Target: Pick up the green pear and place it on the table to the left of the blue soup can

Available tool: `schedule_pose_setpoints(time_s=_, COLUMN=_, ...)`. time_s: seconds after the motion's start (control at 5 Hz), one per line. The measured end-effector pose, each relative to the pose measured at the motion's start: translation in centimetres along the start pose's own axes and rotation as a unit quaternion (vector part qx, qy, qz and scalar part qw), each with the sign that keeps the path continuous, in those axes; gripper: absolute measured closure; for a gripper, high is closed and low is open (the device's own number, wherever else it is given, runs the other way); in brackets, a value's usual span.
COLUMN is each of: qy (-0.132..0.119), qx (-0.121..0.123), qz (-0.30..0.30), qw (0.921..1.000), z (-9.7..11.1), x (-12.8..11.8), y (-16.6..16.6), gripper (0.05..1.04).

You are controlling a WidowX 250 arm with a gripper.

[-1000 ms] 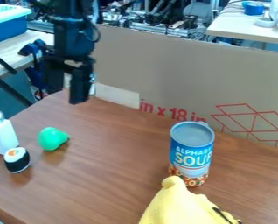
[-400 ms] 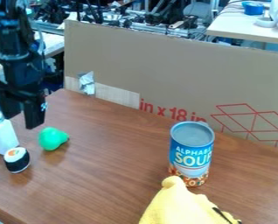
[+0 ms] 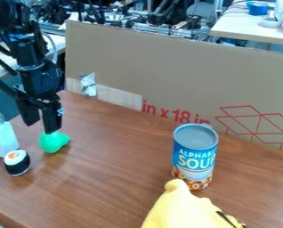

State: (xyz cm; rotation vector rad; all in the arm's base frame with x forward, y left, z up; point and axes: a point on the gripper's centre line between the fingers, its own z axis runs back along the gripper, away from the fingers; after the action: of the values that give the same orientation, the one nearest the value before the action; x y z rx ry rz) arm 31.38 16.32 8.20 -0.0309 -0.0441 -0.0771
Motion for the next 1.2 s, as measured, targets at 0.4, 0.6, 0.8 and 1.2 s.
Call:
schedule_pose_setpoints(time_s=0.4, qy=0.016, qx=-0.008, qz=-0.038, qw=0.9991, z=-0.9, x=2.4, y=-0.8, gripper=0.082)
schedule_pose_setpoints(time_s=0.6, qy=0.032, qx=-0.017, qz=-0.035, qw=0.9987, z=-1.8, x=2.0, y=-0.7, gripper=0.082)
schedule_pose_setpoints(time_s=0.8, qy=0.064, qx=-0.022, qz=-0.031, qw=0.9972, z=-2.8, x=1.2, y=-0.6, gripper=0.082)
schedule_pose_setpoints(time_s=1.2, qy=0.109, qx=-0.018, qz=-0.012, qw=0.9938, z=-3.8, x=0.0, y=0.0, gripper=0.082)
